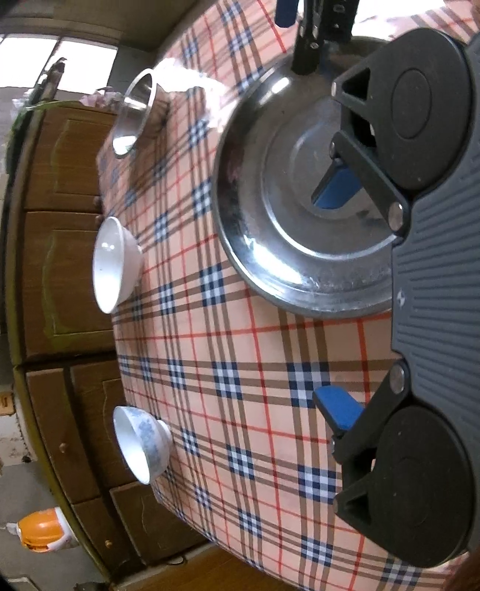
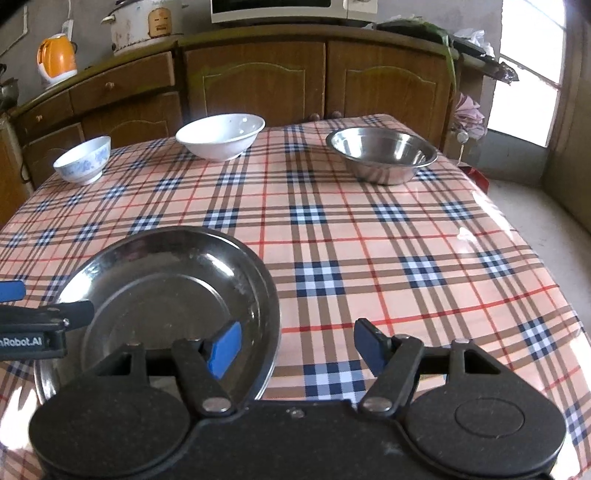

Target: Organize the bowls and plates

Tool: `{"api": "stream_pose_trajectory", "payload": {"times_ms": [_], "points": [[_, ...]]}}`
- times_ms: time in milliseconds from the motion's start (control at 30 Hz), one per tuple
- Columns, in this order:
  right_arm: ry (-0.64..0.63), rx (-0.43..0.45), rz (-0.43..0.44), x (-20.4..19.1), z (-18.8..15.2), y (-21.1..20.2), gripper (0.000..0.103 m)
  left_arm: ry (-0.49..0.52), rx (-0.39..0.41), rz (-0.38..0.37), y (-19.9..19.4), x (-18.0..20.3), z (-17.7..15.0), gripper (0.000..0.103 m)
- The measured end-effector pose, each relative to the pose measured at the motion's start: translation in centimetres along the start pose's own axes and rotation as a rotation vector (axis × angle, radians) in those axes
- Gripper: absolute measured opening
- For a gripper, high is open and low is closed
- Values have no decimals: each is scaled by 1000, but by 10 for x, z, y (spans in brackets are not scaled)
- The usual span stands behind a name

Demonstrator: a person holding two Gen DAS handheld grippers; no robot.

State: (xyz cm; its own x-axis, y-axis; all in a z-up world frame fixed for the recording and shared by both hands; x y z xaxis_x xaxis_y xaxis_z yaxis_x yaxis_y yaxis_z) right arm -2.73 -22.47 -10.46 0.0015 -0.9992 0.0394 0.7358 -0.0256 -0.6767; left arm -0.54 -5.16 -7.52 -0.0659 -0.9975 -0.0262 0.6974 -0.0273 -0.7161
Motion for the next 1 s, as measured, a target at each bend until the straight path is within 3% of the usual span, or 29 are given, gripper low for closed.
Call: {"api": "stream_pose_trajectory", "payload": {"times_ms": [167, 433, 533, 633, 1000], "points": [[58, -40, 44, 5, 0, 13, 80, -19, -72, -36, 18, -3, 0, 103], [73, -52, 87, 4, 0, 24, 76, -6, -84, -64, 30, 2, -2, 98], [59, -48, 96, 1, 2, 25, 67, -17, -79, -114, 29, 4, 0, 84], [63, -45, 147, -4, 5, 26, 36, -4, -66, -130, 27, 10, 1, 77], [73, -37, 111, 1, 7, 23, 33, -40, -71, -127, 24, 10, 4, 61]]}}
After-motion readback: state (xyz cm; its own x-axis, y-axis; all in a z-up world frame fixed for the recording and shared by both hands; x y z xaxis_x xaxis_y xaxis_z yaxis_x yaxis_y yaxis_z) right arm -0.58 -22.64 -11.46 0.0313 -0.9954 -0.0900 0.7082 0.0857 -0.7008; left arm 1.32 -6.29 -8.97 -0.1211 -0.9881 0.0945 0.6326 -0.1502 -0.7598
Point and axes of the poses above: each gripper's, at about its wrist camera, not at the fingertips, and y roughly the way its jaws point, x to its right, z to its top, the point moved 3 cm from there along y, roughly the way its jaws point, and after that the axes turned 5 degrees about -y, right-handed, at the moved point
